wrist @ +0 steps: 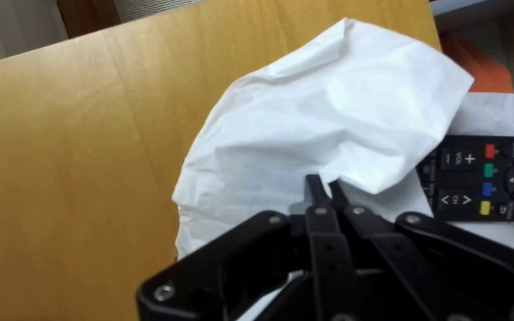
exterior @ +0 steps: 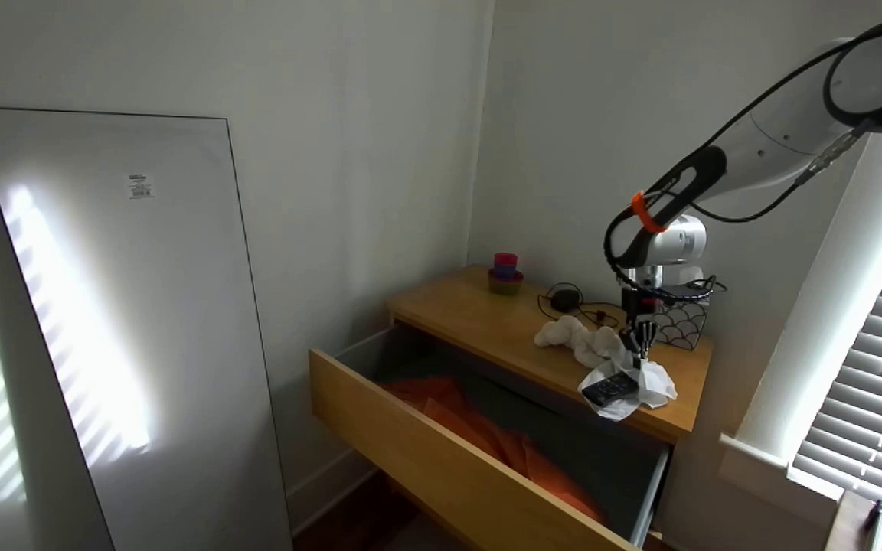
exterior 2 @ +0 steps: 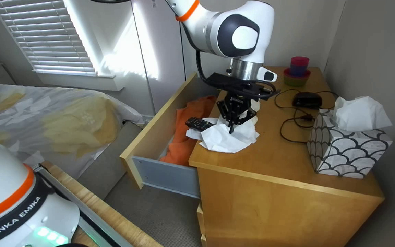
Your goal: Pull out one white tissue from the box and put it on the remote, wipe the remote with the white tissue, pick up the white tissue from the remote and put it on the table
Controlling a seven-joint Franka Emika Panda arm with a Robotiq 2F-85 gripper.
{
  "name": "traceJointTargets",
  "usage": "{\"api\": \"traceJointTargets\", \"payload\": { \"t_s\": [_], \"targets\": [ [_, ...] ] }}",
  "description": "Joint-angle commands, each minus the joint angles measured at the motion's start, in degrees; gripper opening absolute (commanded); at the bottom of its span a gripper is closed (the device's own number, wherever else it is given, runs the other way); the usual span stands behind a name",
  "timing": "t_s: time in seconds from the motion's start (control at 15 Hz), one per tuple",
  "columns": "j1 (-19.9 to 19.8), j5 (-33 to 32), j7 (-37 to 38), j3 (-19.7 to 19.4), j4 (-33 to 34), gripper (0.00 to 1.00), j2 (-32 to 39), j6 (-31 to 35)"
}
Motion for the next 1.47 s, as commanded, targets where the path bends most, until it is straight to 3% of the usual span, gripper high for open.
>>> {"api": "traceJointTargets", "payload": {
  "t_s": [0.0,0.33,1.4],
  "targets": [
    [0.4,0.2,1.3,0.2,-4.0,0.0,-3.0,2.7],
    [0.0,0.9,0.0,0.5,-4.4,0.0,-3.7,1.6],
    [5.0,-0.5,0.2,4.1,-3.2,0.0,-2.1,-0.7]
  ]
}}
